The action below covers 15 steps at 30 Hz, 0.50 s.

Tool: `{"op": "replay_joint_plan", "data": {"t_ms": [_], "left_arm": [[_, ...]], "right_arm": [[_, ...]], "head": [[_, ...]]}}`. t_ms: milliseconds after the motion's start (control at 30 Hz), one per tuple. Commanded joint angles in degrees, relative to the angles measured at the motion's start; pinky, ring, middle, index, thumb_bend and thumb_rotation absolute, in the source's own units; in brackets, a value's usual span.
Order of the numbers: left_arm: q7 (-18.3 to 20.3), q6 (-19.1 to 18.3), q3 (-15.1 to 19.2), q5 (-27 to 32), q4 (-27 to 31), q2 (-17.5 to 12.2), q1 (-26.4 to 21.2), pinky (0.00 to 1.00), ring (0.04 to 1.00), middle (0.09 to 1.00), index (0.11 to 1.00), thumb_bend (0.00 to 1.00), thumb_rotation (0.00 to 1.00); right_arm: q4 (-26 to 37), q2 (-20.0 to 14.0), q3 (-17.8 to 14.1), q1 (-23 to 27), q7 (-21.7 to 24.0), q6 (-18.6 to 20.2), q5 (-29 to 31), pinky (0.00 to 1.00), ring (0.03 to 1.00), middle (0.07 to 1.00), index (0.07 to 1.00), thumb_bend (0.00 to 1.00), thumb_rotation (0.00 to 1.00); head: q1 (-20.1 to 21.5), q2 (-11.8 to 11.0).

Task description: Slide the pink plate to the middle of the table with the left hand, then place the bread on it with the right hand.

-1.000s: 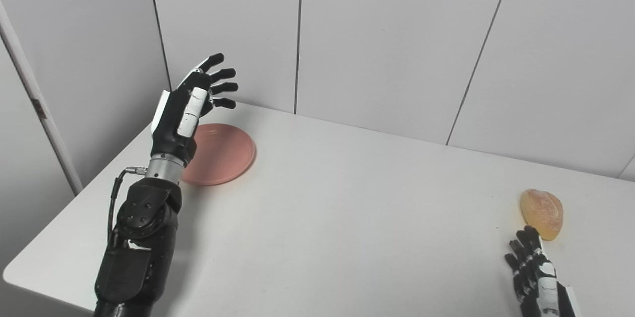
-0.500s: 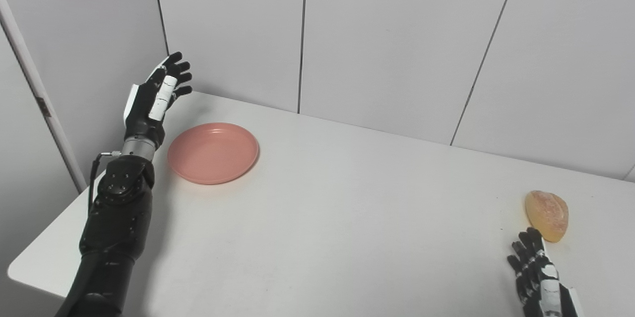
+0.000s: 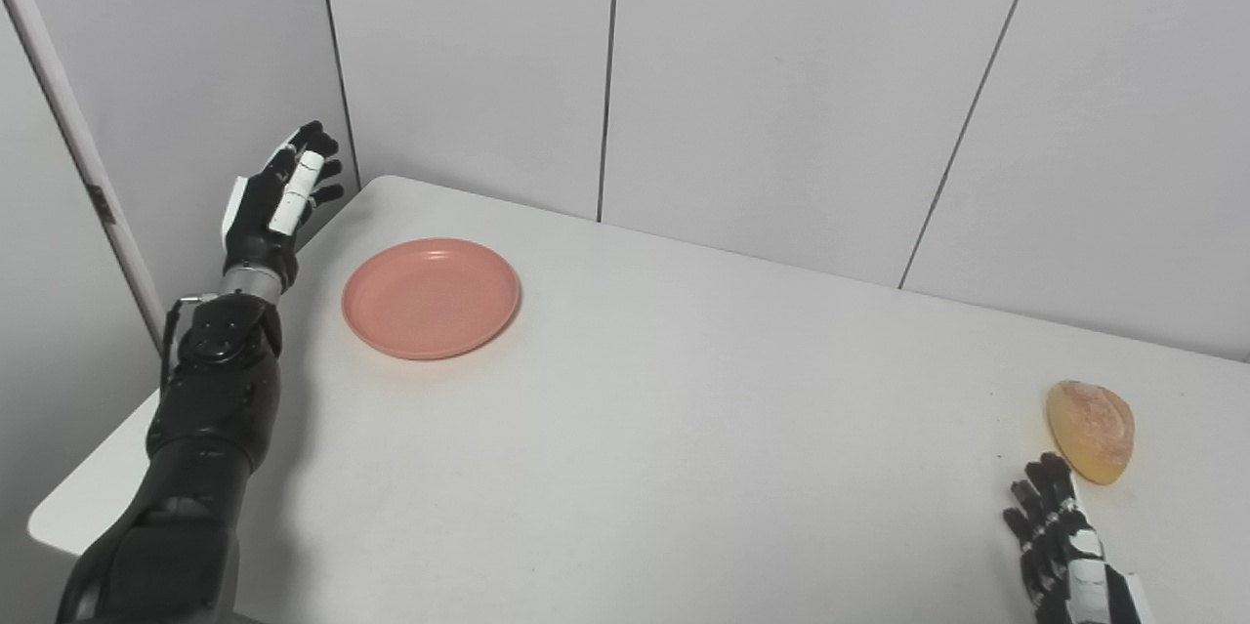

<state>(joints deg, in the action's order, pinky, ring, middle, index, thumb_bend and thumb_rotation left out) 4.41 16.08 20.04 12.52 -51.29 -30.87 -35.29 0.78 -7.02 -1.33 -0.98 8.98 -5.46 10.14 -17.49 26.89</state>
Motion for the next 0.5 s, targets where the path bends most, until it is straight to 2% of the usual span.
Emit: {"op": "replay_joint_plan", "data": {"t_ms": [0, 67, 367, 400, 467], "left_arm": [[-0.04, 3.01, 0.3, 0.62, -1.37, -2.2, -3.76, 0.8, 0.852, 0.871, 0.864, 0.94, 0.78], [-0.06, 2.93, 0.51, 1.02, -3.12, -2.05, -4.21, 0.8, 0.852, 0.861, 0.86, 0.91, 0.78], [1.72, 3.01, -0.33, 1.52, -8.71, -1.34, -5.38, 0.83, 0.86, 0.835, 0.846, 0.9, 0.77], [2.03, 3.09, -0.39, 1.73, -9.16, -1.2, -5.5, 0.85, 0.867, 0.836, 0.851, 0.86, 0.77], [2.48, 3.22, -0.55, 1.98, -9.46, -0.65, -5.55, 0.85, 0.874, 0.84, 0.854, 0.84, 0.77]], "right_arm": [[-2.62, -0.65, -0.49, -2.25, -0.13, 0.9, -0.52, 1.0, 0.985, 1.0, 0.986, 0.81, 0.99], [-2.4, -0.59, -0.46, -2.34, -0.19, 0.97, -0.56, 1.0, 0.983, 1.0, 0.986, 0.8, 0.98], [-1.24, -0.26, -0.39, -2.9, -0.45, 1.86, -0.49, 0.99, 0.974, 0.996, 0.975, 0.8, 0.97], [-1.17, -0.25, -0.38, -2.95, -0.46, 1.89, -0.53, 0.99, 0.973, 0.997, 0.976, 0.8, 0.97], [-0.95, -0.21, -0.32, -3.06, -0.58, 2.0, -0.8, 0.99, 0.972, 0.997, 0.977, 0.8, 0.97]], "head": [[0.21, 0.15], [0.31, 0.28], [0.97, 1.09], [1.04, 1.14], [1.22, 1.26]]}}
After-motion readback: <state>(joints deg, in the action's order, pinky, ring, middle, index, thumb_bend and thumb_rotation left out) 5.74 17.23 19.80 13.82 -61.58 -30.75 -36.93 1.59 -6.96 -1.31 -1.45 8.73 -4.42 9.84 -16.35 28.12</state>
